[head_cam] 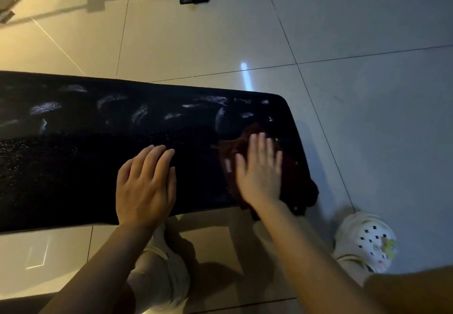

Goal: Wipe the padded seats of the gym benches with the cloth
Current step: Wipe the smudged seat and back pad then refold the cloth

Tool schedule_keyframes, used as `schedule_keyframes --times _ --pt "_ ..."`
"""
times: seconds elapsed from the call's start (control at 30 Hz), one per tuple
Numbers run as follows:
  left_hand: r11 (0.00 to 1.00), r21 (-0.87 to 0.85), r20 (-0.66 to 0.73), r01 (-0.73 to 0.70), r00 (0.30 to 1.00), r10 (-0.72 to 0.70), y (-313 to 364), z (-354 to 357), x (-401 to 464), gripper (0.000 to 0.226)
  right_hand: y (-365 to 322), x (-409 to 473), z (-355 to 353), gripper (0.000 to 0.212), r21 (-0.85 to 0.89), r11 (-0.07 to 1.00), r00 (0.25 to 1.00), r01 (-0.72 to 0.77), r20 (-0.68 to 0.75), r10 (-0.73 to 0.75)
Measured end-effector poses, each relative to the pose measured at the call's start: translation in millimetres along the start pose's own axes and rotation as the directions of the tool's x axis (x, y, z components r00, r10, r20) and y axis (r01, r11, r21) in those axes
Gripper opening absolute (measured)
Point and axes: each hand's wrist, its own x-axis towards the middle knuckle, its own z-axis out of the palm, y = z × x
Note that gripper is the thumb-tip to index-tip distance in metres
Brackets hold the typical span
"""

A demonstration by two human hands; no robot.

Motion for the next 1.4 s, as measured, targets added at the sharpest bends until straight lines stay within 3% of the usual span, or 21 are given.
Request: schedule_keyframes --times 0.13,0.27,0.47,0.6,0.67,0.8,0.93,1.07,1.17,1.4 --pt "0.999 0.032 0.078 0.024 0.997 -0.027 0.6 -2.4 1.3 0.050 -63.3 -28.3 11.0 0.070 0.059 0.961 0.962 0.269 0.029 -0.271" --pt "0.995 0.076 0.127 0.058 0.990 -0.067 2.0 -3.4 2.6 0.056 -45.3 -22.8 9.4 0.068 0.060 0.935 0.935 0.351 0.041 -0.353" --pt "0.994 0.096 0.147 0.058 0.987 -0.071 1.7 -3.0 2.8 0.053 33.5 10.7 -0.3 0.068 0.031 0.997 0.997 0.066 -0.035 -0.065" --pt "0.995 0.093 0.117 0.043 0.992 -0.053 0.5 0.8 1.8 0.050 71.5 34.9 -13.0 0.066 0.070 0.983 0.986 -0.169 0.002 0.169" --pt "0.996 0.077 0.086 0.033 0.996 -0.039 0.1 2.1 1.6 0.050 59.4 36.2 -11.8 0.065 0.050 0.976 0.977 -0.211 -0.006 0.211" --pt "0.997 0.045 0.003 0.059 0.998 -0.059 0.1 1.8 0.1 0.051 -5.1 13.1 -4.8 0.062 0.025 0.999 1.000 0.027 0.000 -0.027" --pt "0.997 0.027 0.024 0.075 0.997 -0.076 0.8 0.7 1.0 0.055 -71.3 -19.9 6.6 0.061 0.054 0.949 0.949 0.311 0.042 -0.314" --pt "0.995 0.027 0.046 0.092 0.995 -0.093 1.9 -0.1 1.7 0.054 -57.9 -17.9 6.0 0.066 0.080 0.903 0.903 0.423 0.053 -0.427" --pt "0.995 0.029 0.048 0.100 0.994 -0.101 1.7 0.1 1.6 0.052 -25.7 -6.8 4.7 0.065 0.061 0.926 0.927 0.371 0.025 -0.374" --pt "0.999 0.028 0.014 0.037 0.999 -0.037 0.9 2.2 0.4 0.048 69.4 28.9 -10.0 0.065 0.002 1.000 1.000 -0.004 -0.010 0.004"
